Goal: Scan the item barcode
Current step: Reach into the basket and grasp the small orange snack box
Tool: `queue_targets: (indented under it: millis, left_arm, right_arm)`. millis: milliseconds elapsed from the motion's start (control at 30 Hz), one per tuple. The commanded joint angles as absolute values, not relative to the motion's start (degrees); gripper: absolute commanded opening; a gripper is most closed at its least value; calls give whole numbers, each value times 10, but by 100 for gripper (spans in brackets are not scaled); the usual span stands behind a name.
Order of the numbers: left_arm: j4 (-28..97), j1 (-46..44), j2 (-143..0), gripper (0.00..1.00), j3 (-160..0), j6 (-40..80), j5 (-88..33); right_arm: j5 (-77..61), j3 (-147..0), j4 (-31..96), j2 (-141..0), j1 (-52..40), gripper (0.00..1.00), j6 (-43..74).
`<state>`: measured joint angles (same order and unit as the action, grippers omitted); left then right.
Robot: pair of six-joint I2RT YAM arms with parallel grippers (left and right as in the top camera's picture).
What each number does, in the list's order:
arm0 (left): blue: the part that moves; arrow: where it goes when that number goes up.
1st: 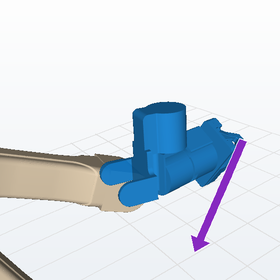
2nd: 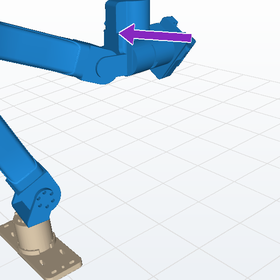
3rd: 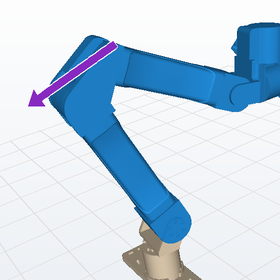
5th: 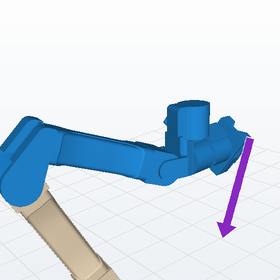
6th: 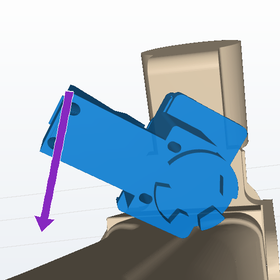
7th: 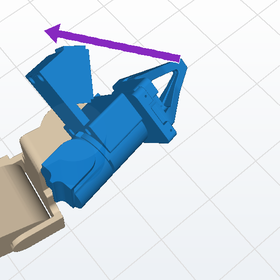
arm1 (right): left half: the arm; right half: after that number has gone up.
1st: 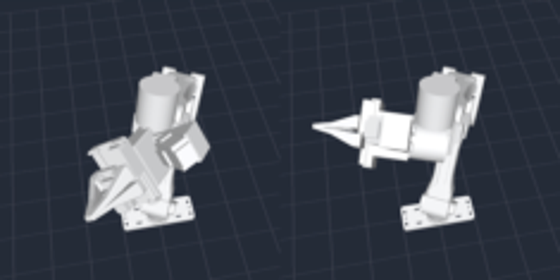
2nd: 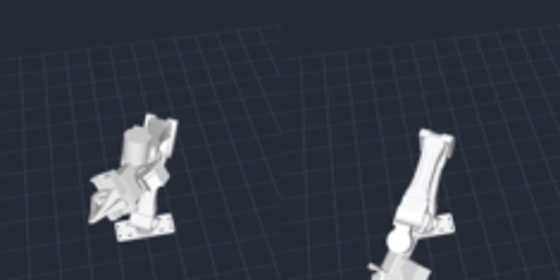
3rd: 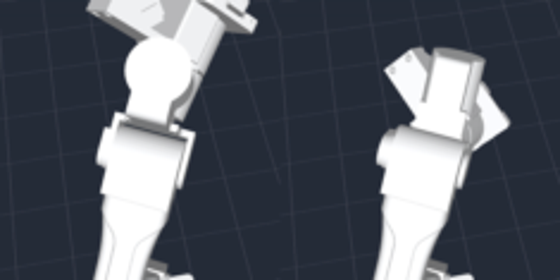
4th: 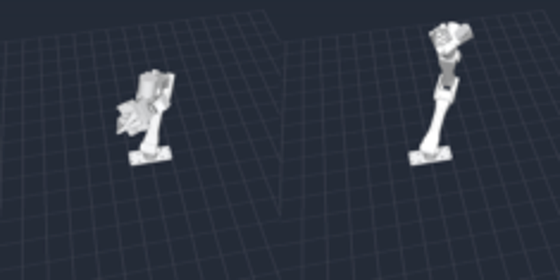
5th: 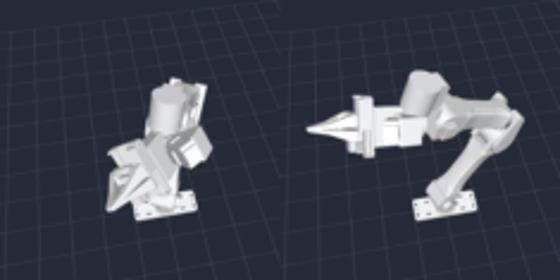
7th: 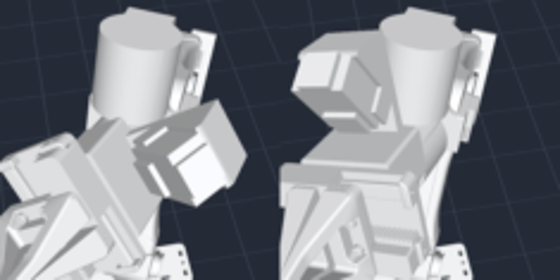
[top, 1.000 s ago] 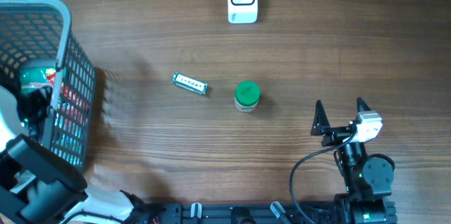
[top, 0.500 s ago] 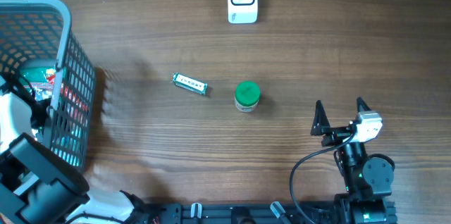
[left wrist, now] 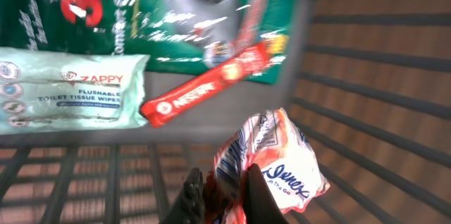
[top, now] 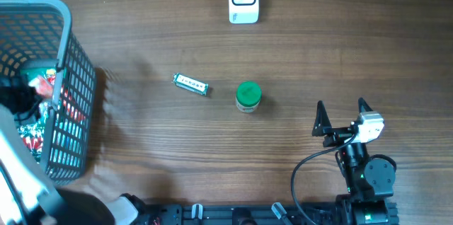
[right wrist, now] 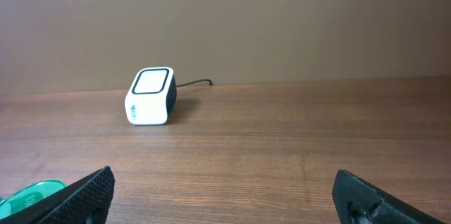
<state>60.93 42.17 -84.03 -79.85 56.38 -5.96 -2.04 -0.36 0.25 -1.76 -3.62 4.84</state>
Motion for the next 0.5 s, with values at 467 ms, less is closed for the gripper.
queue_targets:
  millis: [467]
  left_arm:
    - [645,-42,-559,4,-766,632,-10]
  right_arm:
    - [-15,-5,1,-17,-39,100,45]
